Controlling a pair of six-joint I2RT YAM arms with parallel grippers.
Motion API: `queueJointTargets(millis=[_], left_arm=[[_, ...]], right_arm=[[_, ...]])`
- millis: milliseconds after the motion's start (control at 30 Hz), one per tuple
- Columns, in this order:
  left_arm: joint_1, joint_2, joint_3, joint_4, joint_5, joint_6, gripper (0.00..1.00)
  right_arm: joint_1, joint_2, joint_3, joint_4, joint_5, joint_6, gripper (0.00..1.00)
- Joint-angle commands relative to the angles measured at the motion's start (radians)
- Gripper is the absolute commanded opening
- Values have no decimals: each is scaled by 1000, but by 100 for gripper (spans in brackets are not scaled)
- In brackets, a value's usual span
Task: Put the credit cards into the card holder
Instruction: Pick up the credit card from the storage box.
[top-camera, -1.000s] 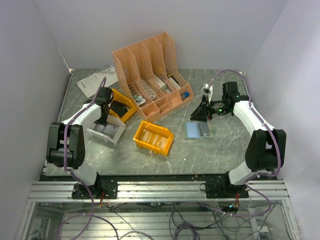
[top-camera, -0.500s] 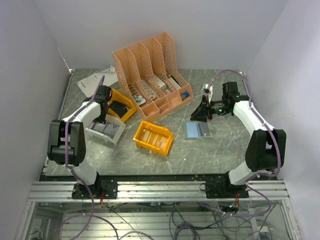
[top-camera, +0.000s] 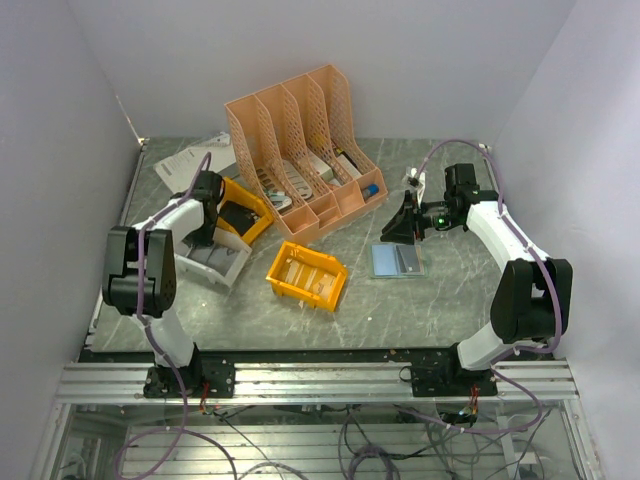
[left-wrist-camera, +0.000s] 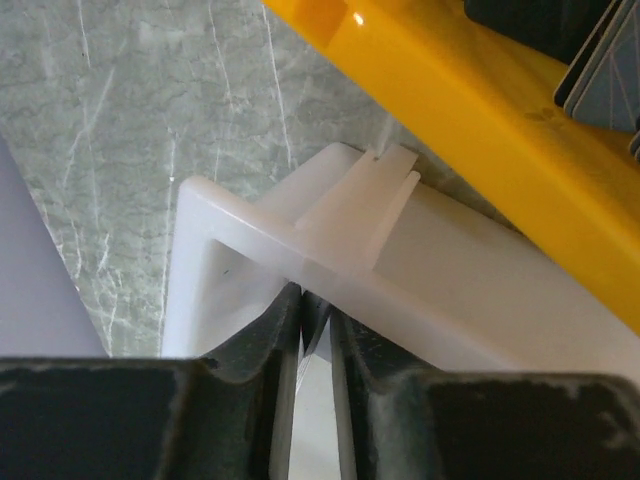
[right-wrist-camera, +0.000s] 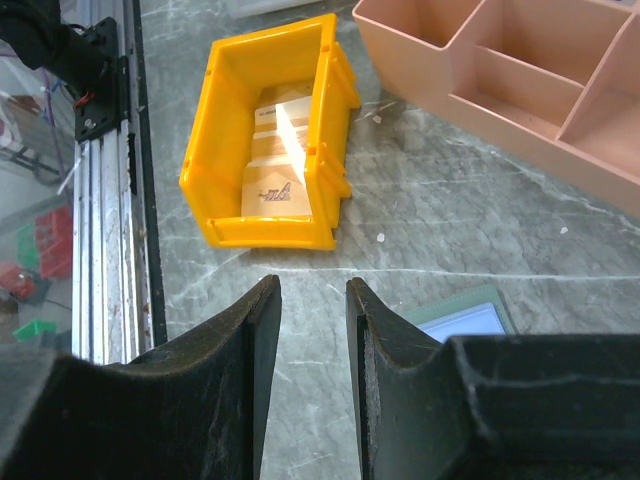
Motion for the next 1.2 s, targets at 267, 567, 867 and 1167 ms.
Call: queueJointTargets(millis=[267,567,867,1167], left_arm=[[23,-47,77,-55,62,-28,7],[89,-116,122,-147,381,-64,7],[287,-44,93,-154,856,-91,7],[322,74,70,-144,960,-90,7]], right_arm=[[-4,1,27,-13,-17,-22,33],[-4,5,26,-12,-21,-21,33],[-4,8,24,-12,-21,-20,33],[-5,10,26,-12,-20,-22,33]])
